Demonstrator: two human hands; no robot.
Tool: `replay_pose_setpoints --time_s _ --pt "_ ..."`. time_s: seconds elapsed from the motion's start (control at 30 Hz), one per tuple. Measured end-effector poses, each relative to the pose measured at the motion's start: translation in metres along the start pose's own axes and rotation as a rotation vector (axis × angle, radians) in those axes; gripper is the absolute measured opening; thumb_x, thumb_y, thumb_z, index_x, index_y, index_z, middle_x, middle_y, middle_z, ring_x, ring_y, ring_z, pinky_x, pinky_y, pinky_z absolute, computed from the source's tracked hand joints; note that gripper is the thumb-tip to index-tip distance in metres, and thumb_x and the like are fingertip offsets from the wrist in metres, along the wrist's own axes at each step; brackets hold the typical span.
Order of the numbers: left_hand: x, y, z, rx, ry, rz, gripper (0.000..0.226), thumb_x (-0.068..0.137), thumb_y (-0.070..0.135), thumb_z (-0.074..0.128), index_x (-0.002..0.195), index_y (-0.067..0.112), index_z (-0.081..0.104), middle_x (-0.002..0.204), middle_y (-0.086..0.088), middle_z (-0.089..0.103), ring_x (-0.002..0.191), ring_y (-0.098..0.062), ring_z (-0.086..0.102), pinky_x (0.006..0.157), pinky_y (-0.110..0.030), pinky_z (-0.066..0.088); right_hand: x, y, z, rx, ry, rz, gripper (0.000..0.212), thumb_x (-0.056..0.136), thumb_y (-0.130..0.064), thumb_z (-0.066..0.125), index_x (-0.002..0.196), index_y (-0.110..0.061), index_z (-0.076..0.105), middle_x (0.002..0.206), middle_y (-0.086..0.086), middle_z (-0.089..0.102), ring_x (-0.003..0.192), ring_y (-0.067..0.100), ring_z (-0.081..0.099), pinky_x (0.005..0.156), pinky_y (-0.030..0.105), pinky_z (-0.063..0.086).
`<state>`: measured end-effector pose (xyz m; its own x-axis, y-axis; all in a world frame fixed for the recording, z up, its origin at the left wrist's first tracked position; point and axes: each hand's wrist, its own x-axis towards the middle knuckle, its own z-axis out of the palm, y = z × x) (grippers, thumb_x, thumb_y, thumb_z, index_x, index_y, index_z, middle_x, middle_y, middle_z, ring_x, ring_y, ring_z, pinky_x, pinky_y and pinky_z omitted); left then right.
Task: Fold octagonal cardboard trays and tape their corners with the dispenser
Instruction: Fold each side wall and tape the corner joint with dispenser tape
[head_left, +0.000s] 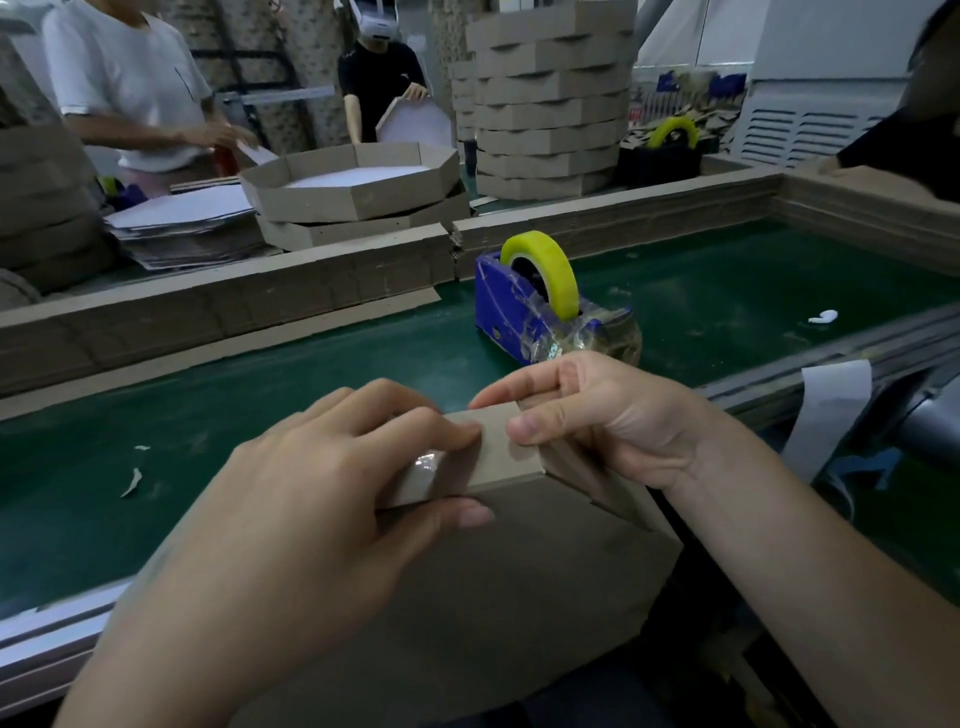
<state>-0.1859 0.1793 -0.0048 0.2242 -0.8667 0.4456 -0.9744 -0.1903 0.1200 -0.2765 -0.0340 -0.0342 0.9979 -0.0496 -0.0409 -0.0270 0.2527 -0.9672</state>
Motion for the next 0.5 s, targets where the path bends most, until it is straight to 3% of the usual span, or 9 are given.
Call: replay_pose_setpoints --time_s 0.13,0.2,0.27,0.37,0.43,0.5 --pt "0.001 0.001 0.007 0.013 -0.011 0.006 0.039 0.082 0.064 0.045 0.107 0.042 0.064 0.106 0.021 0.06 0.086 -0.011 0.064 0.057 -0.038 0.055 -0.004 0.003 -0.002 -0.031 -0.043 0.016 0.025 0.073 -0.004 0.069 0.095 -0.013 0.077 0.086 0.006 0.074 0.073 0.011 0.07 0.067 0.02 0.056" --pt "0.002 0.001 0.01 0.021 0.002 -0.006 0.039 0.083 0.063 0.045 0.107 0.04 0.066 0.105 0.018 0.06 0.088 -0.014 0.065 0.058 -0.039 0.055 -0.008 -0.004 -0.007 -0.271 0.02 -0.037 0.022 0.079 -0.02 0.07 0.101 -0.021 0.075 0.093 -0.001 0.075 0.08 0.007 0.069 0.068 0.017 0.053" --pt "0.002 0.0 0.011 0.017 0.011 -0.016 0.04 0.083 0.061 0.046 0.108 0.039 0.068 0.106 0.016 0.061 0.09 -0.015 0.065 0.06 -0.039 0.055 -0.01 -0.016 -0.02 -0.458 0.264 -0.222 0.017 0.082 -0.036 0.065 0.094 -0.03 0.076 0.096 -0.006 0.074 0.079 0.006 0.065 0.065 0.018 0.051" --pt "0.002 0.0 0.011 0.023 0.016 -0.027 0.04 0.083 0.061 0.046 0.109 0.039 0.068 0.106 0.016 0.061 0.09 -0.015 0.064 0.061 -0.036 0.054 -0.006 -0.03 -0.055 -0.53 0.802 -0.398 0.021 0.091 -0.036 0.06 0.076 -0.029 0.073 0.08 -0.014 0.071 0.067 0.001 0.061 0.064 0.023 0.048" --pt "0.002 0.0 0.012 0.029 0.016 -0.03 0.041 0.083 0.06 0.046 0.108 0.038 0.068 0.105 0.015 0.061 0.09 -0.015 0.064 0.062 -0.033 0.052 0.003 -0.035 -0.076 -0.807 1.011 -0.166 0.027 0.094 -0.043 0.054 0.081 -0.028 0.072 0.096 -0.008 0.071 0.09 0.009 0.063 0.077 0.032 0.045" --pt "0.002 0.001 0.012 0.027 0.015 -0.031 0.041 0.083 0.059 0.046 0.108 0.037 0.069 0.104 0.015 0.062 0.089 -0.015 0.064 0.062 -0.032 0.052 0.009 -0.033 -0.088 -0.815 0.938 0.096 0.031 0.093 -0.05 0.053 0.083 -0.028 0.072 0.102 -0.002 0.065 0.088 0.018 0.057 0.071 0.031 0.039"
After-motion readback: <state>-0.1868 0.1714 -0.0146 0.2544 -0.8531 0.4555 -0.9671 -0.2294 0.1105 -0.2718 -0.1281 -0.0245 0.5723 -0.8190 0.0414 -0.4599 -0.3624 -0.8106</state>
